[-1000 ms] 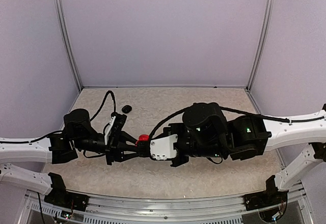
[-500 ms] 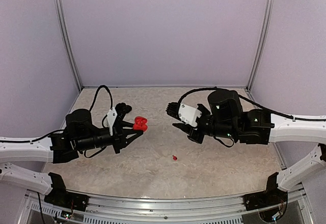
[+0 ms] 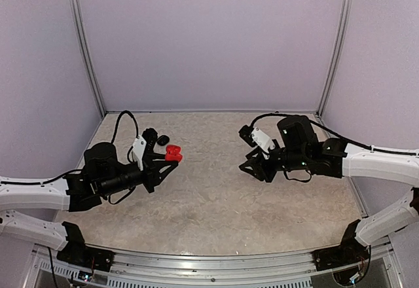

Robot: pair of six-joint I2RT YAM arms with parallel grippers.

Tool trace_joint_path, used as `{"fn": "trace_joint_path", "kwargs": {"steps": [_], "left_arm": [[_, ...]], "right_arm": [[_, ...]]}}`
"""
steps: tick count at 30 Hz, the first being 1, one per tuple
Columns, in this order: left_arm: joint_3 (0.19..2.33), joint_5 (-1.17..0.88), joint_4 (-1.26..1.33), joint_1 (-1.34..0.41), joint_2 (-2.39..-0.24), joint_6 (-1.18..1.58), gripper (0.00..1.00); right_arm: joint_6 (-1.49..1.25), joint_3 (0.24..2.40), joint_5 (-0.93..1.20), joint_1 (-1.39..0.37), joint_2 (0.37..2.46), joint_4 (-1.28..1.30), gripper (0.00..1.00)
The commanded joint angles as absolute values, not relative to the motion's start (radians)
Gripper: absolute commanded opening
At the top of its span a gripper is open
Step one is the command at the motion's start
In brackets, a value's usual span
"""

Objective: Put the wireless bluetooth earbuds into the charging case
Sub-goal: Pick up the right earbud from the center of the board.

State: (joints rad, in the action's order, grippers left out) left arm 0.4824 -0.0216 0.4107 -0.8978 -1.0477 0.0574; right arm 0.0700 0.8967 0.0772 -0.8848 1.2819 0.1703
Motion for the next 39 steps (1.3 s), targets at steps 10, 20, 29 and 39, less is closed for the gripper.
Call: {"fn": "trace_joint_path", "kwargs": {"steps": [10, 20, 29, 39], "left_arm": [[0.441, -0.04, 0.509, -0.893, -1.029, 0.096, 0.0], [0.406, -0.052, 0.559, -0.887, -1.004, 0.094, 0.0], [0.386, -0.077, 0.602, -0.884, -0.99, 0.1, 0.0], [0.396, -0.071, 0.61, -0.882, -0.981, 0.091, 0.0]], "right_arm": [[-0.098, 1.023, 0.227, -0.57, 1.538, 0.406, 0.46], [-0.086, 0.919, 0.237, -0.558, 1.633, 0.197, 0.46], [-0.032, 0.804, 0.171, -0.557, 1.651, -0.036, 0.44], [-0.039, 0.837, 0.102, -0.558, 1.773, -0.067, 0.4]]}}
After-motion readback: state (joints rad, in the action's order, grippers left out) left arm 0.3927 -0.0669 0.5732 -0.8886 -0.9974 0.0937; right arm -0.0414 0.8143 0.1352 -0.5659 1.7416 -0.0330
